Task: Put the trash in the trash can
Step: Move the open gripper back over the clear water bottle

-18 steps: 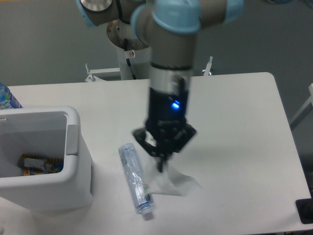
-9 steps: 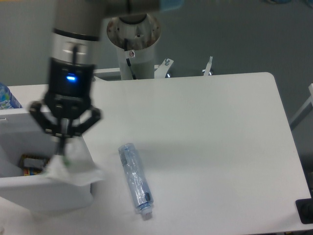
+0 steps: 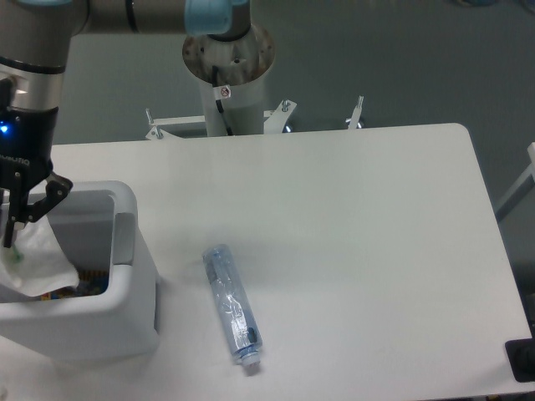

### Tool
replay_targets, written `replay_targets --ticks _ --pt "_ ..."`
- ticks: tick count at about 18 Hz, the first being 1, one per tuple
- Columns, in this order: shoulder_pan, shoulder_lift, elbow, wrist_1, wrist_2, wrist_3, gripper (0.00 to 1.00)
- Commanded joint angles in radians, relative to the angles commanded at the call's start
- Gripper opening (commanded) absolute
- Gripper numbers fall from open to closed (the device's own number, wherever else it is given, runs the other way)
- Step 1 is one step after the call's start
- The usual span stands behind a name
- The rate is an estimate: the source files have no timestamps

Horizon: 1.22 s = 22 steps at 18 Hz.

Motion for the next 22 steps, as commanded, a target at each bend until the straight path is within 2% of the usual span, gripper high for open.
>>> replay_targets --ticks 1,3,8,9,12,16,22 --pt "0.003 -0.002 0.000 0.000 0.002 -0.008 1.00" --pt "0.027 -0.003 -0.008 -0.003 0.005 -0.017 1.00" --pt "0.219 0.005 -0.012 -0.002 0.002 -0.066 1.00" --pt "0.291 -0.011 -0.003 -0.002 0.003 -0.067 1.00" --pt "0.383 -0.037 -0.006 -0.002 0.008 -0.055 1.00" --pt "0.466 -0.074 0.000 -0.002 0.009 -0.028 1.00" --pt "0.486 -0.164 -0.001 -0.003 0.041 0.141 1.00"
